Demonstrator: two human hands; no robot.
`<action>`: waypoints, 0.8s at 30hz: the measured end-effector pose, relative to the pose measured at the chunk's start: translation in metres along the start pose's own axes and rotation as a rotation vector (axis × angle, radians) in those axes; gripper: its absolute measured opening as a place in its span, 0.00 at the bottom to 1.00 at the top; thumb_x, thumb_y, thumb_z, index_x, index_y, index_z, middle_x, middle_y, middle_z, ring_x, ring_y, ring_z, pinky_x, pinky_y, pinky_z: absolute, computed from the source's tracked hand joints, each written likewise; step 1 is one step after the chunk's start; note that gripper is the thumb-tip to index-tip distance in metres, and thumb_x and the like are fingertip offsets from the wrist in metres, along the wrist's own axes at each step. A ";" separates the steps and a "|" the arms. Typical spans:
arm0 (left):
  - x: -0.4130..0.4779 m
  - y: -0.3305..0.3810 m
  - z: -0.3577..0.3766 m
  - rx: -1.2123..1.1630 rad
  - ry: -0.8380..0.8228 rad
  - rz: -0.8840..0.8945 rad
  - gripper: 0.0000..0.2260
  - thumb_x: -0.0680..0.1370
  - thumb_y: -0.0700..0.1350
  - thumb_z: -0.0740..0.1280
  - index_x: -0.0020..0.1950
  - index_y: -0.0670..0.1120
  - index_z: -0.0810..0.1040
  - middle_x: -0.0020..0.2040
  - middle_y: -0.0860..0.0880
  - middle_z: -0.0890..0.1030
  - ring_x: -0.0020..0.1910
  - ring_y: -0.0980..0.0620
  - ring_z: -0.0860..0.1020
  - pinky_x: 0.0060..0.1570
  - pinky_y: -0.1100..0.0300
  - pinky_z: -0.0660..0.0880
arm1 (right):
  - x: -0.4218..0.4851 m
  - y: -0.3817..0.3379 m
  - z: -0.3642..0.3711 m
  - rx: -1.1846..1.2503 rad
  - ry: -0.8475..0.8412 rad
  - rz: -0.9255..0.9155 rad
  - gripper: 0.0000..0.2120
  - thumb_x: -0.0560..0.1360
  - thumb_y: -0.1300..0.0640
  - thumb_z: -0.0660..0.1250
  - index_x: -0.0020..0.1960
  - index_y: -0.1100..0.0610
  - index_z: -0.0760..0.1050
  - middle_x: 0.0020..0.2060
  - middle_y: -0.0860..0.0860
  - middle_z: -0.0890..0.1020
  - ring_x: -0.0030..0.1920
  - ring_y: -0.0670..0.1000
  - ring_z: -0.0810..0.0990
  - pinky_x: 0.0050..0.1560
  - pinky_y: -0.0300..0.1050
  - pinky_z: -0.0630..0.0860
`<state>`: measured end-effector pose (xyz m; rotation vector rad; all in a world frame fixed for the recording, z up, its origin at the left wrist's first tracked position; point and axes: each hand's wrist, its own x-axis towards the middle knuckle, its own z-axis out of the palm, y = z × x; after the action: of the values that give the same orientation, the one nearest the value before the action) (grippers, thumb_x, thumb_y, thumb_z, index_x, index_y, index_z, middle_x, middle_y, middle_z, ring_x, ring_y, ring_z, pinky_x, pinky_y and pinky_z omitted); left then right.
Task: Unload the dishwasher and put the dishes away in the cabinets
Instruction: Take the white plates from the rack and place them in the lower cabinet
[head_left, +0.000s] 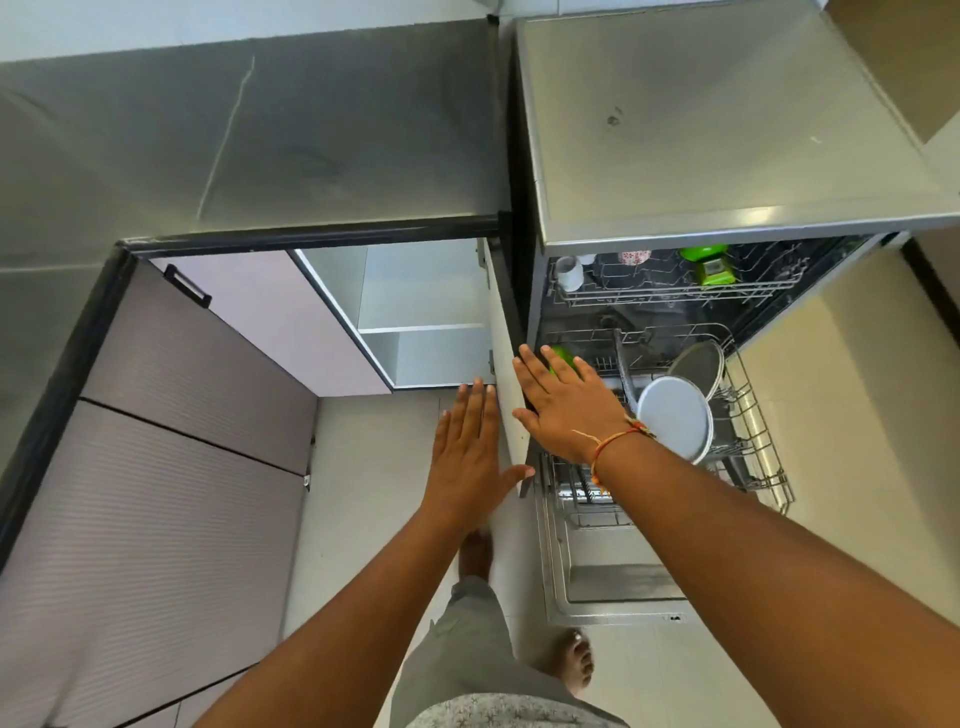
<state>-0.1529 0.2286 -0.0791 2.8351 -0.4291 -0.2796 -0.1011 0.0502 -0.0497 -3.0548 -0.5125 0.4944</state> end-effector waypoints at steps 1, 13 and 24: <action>0.002 0.004 -0.003 0.007 -0.012 0.011 0.50 0.73 0.69 0.62 0.79 0.45 0.34 0.78 0.48 0.31 0.76 0.49 0.30 0.77 0.48 0.39 | -0.003 -0.001 0.001 0.009 0.002 0.003 0.33 0.82 0.37 0.42 0.80 0.49 0.36 0.79 0.46 0.38 0.80 0.52 0.39 0.78 0.58 0.45; -0.036 0.099 0.017 -0.177 0.015 0.197 0.30 0.77 0.49 0.69 0.76 0.43 0.63 0.76 0.46 0.63 0.77 0.48 0.58 0.75 0.54 0.57 | -0.113 0.064 0.091 0.620 -0.004 0.491 0.32 0.78 0.34 0.52 0.73 0.55 0.63 0.71 0.61 0.69 0.69 0.63 0.70 0.65 0.59 0.72; 0.040 0.183 0.050 -0.743 -0.356 -0.317 0.09 0.79 0.48 0.65 0.53 0.42 0.74 0.47 0.43 0.78 0.48 0.44 0.78 0.46 0.57 0.74 | -0.146 0.138 0.116 1.453 0.215 1.096 0.24 0.80 0.42 0.59 0.61 0.63 0.76 0.41 0.54 0.78 0.40 0.54 0.76 0.36 0.42 0.70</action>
<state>-0.1745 0.0359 -0.0810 2.1018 0.0708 -0.8201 -0.2244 -0.1324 -0.1229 -1.6147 1.0911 0.2580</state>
